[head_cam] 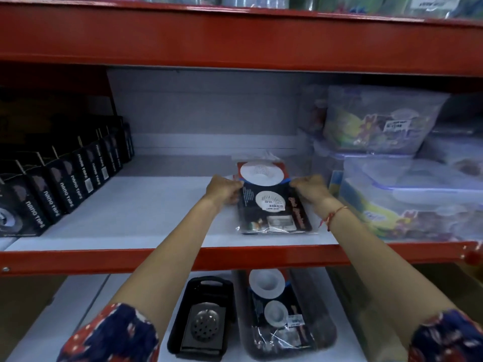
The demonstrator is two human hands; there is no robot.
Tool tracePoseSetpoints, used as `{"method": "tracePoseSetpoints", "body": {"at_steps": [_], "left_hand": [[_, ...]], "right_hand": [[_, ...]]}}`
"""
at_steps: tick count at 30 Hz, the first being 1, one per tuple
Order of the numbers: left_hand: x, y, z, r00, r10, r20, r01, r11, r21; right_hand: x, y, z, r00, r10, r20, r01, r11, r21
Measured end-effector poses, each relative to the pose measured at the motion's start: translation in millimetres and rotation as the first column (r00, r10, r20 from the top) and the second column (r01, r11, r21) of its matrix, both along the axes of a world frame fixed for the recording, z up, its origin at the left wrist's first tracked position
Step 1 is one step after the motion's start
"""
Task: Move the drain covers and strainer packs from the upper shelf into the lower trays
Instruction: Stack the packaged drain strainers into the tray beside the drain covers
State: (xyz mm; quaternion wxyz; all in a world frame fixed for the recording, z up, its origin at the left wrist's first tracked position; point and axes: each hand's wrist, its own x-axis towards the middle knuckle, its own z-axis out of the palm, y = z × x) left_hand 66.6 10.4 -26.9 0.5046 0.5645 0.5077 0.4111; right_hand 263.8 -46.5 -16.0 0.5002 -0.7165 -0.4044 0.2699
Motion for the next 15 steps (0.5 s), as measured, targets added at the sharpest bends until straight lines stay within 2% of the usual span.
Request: {"method": "tracePoseSetpoints", "body": {"at_steps": [3,7,15], "left_hand": [[5,-1,2,0.995,-0.013,0.099,0.019,0.998,-0.055],[0,-6,8,0.982,-0.017,0.19,0.025,0.999,-0.043],[-27,-63,15,0.954,0.026,0.299,-0.015,0.999,-0.041]], "right_hand": [[7,5,-1,0.979,0.045,-0.2,-0.051,0.998,-0.025],[4,-5,8,0.95,0.087,-0.299,-0.085,0.996,0.019],[-8,-50,11,0.93,0.154,-0.333,-0.133,0.987,0.087]]}}
